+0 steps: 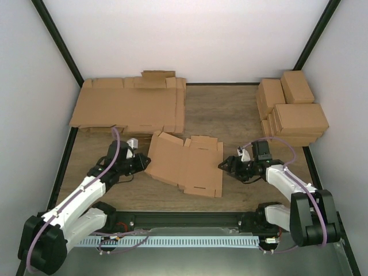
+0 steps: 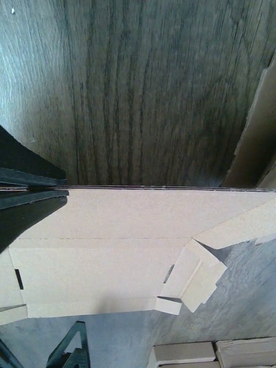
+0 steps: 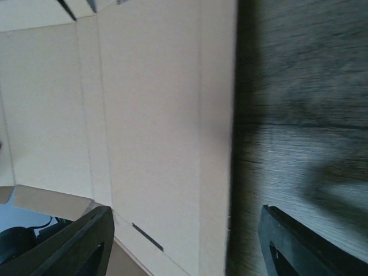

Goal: Fold the paper box

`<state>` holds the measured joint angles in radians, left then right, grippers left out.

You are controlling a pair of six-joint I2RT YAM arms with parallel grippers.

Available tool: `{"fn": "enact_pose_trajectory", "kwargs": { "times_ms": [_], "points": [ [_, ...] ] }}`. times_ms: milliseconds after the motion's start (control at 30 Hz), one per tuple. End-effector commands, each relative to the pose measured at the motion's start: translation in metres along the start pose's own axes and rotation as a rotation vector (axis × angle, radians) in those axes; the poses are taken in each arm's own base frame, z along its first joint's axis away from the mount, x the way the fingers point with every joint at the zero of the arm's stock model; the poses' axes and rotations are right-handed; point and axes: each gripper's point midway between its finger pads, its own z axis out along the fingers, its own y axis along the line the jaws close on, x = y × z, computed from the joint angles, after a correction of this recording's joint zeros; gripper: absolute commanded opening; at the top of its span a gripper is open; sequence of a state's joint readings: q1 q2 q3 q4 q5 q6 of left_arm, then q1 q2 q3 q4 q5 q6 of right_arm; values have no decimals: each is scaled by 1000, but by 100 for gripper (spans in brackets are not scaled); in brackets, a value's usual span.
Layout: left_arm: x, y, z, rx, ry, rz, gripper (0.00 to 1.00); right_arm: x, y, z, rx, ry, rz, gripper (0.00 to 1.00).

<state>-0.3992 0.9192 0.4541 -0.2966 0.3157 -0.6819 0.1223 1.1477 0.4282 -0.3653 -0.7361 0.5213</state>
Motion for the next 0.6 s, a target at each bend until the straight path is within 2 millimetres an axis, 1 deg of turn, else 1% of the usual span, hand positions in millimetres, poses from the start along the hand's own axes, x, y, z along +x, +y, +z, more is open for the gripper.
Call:
{"fn": "enact_pose_trajectory", "kwargs": {
  "times_ms": [0, 67, 200, 300, 567],
  "points": [
    [-4, 7, -3, -47, -30, -37, 4, 0, -16, 6, 63, -4, 17, 71],
    [0, 11, 0, -58, -9, -43, 4, 0, -20, 8, 67, -13, 7, 71],
    [6, 19, 4, -85, 17, -46, 4, -3, -21, 7, 65, -46, 13, 69],
    [8, 22, 5, -93, 20, -49, 4, -4, -21, 7, 69, -47, 15, 66],
    [14, 29, 11, -107, 34, -57, 5, 2, -19, 15, 35, -10, -7, 62]
  ]
}}
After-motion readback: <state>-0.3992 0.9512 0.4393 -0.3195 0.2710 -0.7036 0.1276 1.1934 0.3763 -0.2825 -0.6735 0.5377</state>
